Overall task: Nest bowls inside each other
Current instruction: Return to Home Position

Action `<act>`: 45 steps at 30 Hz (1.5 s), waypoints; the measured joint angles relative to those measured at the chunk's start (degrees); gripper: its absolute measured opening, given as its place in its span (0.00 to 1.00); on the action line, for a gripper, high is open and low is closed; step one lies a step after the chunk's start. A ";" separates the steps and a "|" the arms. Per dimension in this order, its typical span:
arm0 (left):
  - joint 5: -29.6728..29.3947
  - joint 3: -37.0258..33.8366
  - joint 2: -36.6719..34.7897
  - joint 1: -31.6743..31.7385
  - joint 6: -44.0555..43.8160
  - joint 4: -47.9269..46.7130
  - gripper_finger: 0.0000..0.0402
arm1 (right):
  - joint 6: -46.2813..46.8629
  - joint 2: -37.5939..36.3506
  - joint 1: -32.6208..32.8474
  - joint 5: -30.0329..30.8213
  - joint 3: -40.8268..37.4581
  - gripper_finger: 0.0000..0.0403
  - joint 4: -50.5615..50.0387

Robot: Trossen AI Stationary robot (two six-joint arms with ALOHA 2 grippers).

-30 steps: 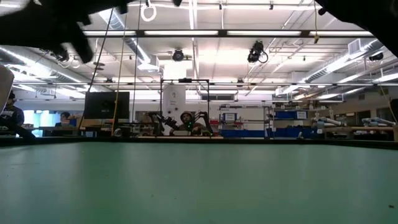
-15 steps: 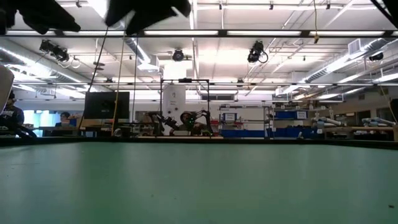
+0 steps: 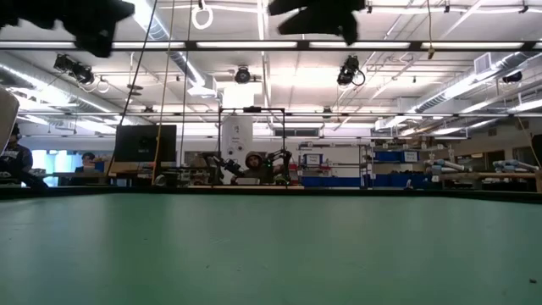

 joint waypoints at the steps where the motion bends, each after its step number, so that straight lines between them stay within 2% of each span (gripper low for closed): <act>1: 2.54 -0.41 -0.54 3.11 1.19 0.48 0.35 | -0.43 -2.97 -0.31 0.55 -3.73 0.45 3.52; 4: 7.66 0.05 -3.50 11.24 2.74 -4.48 0.35 | -1.81 -11.53 -1.09 0.98 -14.26 0.43 10.48; 7: 8.56 3.73 -10.50 16.79 4.58 -16.69 0.35 | -2.62 -20.31 -1.72 0.48 -23.25 0.37 14.46; 9: 8.69 6.75 -16.32 19.12 6.98 -21.32 0.35 | -3.13 -26.85 -2.64 -0.35 -27.74 0.33 15.59; 12: 9.60 7.58 -25.67 21.36 8.78 -25.52 0.35 | -3.73 -36.34 -5.32 -3.70 -33.12 0.23 15.65; 16: 10.29 2.93 -36.34 22.76 7.28 -29.95 0.35 | -4.13 -45.37 -9.98 -9.29 -38.97 0.05 15.70; 20: 10.41 -1.11 -43.48 22.78 6.46 -30.87 0.35 | -4.60 -51.22 -14.26 -17.08 -42.93 0.03 15.58; 25: 12.61 -1.86 -42.57 22.76 5.82 -34.05 0.35 | -4.57 -56.79 -17.84 -26.03 -47.90 0.01 16.81; 29: 12.98 -1.93 -42.47 22.76 3.88 -36.65 0.35 | -2.83 -59.62 -18.90 -27.72 -53.63 0.01 21.57; 36: 12.86 -8.24 -43.41 22.84 4.09 -28.73 0.35 | -1.28 -64.71 -19.85 -28.17 -59.77 0.01 24.30; 45: 12.54 -11.77 -43.41 23.17 4.11 -26.07 0.35 | -1.31 -74.54 -22.15 -34.01 -59.99 0.01 16.52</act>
